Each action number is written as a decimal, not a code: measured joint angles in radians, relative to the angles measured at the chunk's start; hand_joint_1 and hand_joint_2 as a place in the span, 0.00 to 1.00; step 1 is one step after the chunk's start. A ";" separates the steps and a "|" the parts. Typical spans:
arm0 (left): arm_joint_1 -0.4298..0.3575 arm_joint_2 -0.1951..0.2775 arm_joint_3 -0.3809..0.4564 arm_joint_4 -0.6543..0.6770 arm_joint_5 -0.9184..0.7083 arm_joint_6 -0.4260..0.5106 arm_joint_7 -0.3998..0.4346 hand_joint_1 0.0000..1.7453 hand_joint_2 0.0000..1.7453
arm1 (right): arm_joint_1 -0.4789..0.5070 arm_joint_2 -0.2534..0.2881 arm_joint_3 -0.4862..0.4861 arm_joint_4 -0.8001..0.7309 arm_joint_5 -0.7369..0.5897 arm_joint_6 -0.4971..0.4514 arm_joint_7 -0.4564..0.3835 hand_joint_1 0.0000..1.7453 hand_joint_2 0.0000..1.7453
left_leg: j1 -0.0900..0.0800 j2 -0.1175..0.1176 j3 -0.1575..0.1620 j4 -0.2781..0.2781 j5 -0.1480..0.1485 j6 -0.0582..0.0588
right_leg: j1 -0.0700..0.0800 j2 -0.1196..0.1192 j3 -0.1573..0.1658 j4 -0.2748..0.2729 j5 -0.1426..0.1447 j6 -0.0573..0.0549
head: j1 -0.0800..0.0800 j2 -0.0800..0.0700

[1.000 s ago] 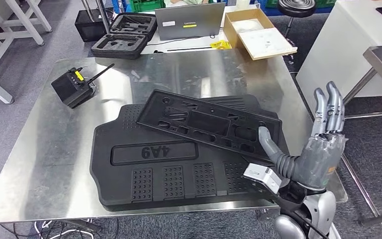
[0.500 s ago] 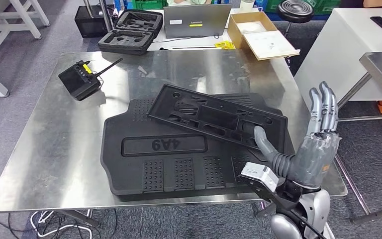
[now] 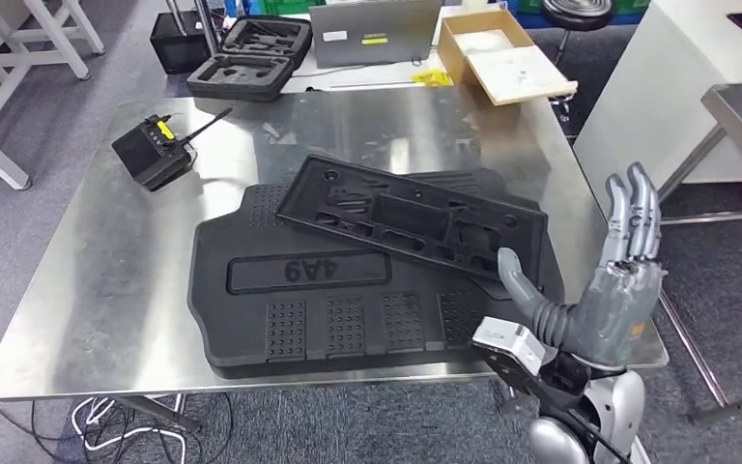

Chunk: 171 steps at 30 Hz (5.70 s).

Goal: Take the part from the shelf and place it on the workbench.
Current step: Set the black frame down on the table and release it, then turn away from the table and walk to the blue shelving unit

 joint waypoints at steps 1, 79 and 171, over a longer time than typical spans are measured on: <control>0.001 0.000 0.000 0.000 0.001 0.000 0.000 0.00 0.00 | 0.001 0.002 0.000 0.001 -0.005 0.000 -0.003 0.00 1.00 | 0.003 0.000 -0.030 0.080 -0.040 -0.004 | 0.000 -0.001 -0.005 0.001 0.003 -0.003 | -0.006 0.000; -0.003 -0.006 -0.012 -0.001 0.022 0.006 0.000 0.00 0.00 | -0.014 0.021 -0.033 0.038 -0.048 -0.002 -0.011 0.00 1.00 | 0.007 0.007 0.073 -0.187 0.123 0.046 | 0.003 0.000 -0.168 0.340 -0.165 0.052 | 0.001 0.000; 0.004 -0.015 -0.037 0.000 0.053 -0.004 -0.008 0.00 0.00 | 0.049 0.053 -0.101 -0.009 -0.197 -0.004 -0.115 0.00 0.00 | 0.004 0.009 0.066 -0.178 0.116 0.052 | 0.010 0.003 -0.156 0.336 -0.169 0.041 | 0.001 0.000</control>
